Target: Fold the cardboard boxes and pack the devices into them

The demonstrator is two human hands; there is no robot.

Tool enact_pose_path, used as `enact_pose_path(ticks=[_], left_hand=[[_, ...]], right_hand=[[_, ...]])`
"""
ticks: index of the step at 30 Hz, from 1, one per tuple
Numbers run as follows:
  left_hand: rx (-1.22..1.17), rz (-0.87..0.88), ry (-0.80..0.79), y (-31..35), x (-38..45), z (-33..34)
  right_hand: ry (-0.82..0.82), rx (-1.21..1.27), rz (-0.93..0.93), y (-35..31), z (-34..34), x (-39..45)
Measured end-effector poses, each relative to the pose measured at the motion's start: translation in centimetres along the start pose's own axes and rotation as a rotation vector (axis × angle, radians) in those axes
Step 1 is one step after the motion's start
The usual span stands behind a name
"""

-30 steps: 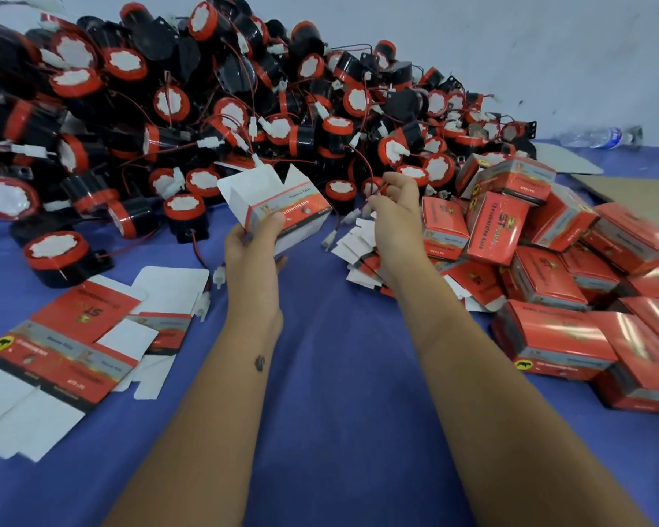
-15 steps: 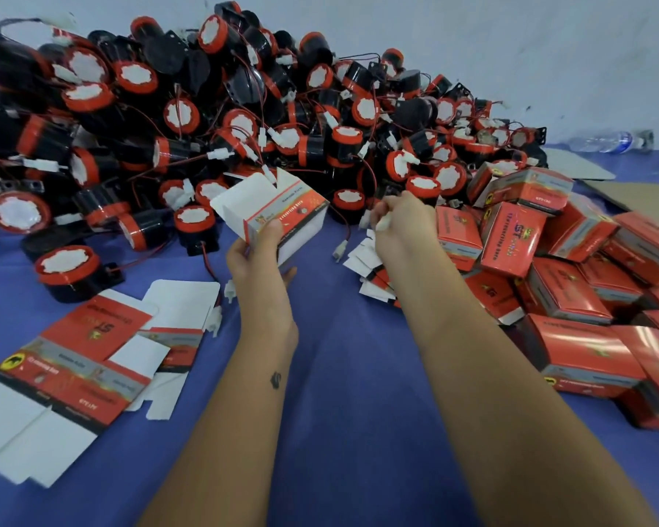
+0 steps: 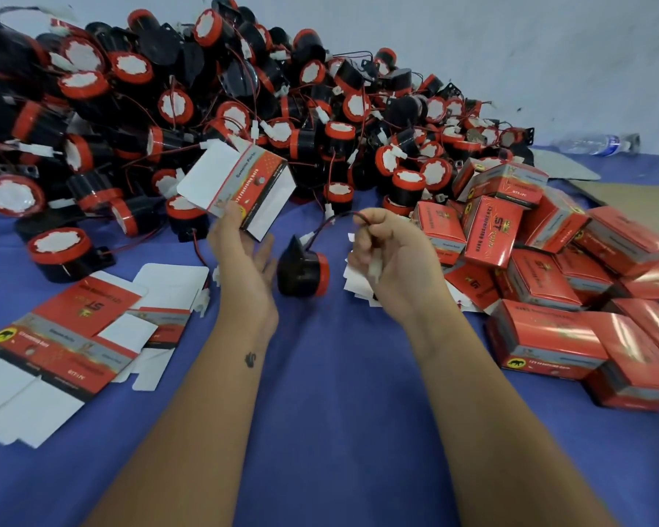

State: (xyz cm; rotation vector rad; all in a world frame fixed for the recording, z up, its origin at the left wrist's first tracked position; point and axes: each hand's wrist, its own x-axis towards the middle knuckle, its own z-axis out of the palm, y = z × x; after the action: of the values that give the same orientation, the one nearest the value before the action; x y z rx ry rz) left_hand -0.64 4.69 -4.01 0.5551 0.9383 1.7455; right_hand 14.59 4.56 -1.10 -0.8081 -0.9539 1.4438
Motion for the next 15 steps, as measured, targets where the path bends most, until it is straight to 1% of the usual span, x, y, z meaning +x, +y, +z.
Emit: enact_pose_path(ticks=[1, 3, 4, 6, 7, 8, 10, 11, 13, 15], left_hand=[[0.039, 0.005, -0.018, -0.1, 0.1, 0.0], [0.107, 0.049, -0.057, -0.4, 0.1, 0.2], [0.128, 0.076, -0.077, -0.6, 0.1, 0.3], [0.101, 0.114, -0.107, -1.0, 0.1, 0.4], [0.077, 0.116, -0.112, -1.1, 0.1, 0.4], [0.059, 0.107, -0.11, -1.1, 0.1, 0.3], [0.021, 0.057, -0.097, -1.0, 0.3, 0.1], [0.002, 0.022, -0.091, -0.9, 0.5, 0.0], [-0.018, -0.038, -0.082, -0.7, 0.6, -0.1], [0.019, -0.05, -0.097, -0.7, 0.5, 0.1]], right_hand=[[-0.042, 0.045, -0.024, 0.1, 0.2, -0.1], [-0.073, -0.012, -0.065, 0.7, 0.7, -0.1], [-0.064, -0.11, -0.084, 1.1, 1.1, -0.1], [-0.048, -0.383, -0.114, 2.0, 2.0, -0.4], [-0.055, -0.471, -0.128, 2.5, 2.5, -0.6], [-0.072, -0.49, -0.144, 2.9, 2.9, -0.9], [-0.06, -0.429, -0.2, 3.1, 3.3, -1.2], [-0.015, -0.375, -0.236, 2.9, 3.4, -1.2], [0.132, -0.248, -0.278, 2.6, 3.1, -0.9], [0.245, -0.064, -0.254, 2.4, 2.6, -0.5]])
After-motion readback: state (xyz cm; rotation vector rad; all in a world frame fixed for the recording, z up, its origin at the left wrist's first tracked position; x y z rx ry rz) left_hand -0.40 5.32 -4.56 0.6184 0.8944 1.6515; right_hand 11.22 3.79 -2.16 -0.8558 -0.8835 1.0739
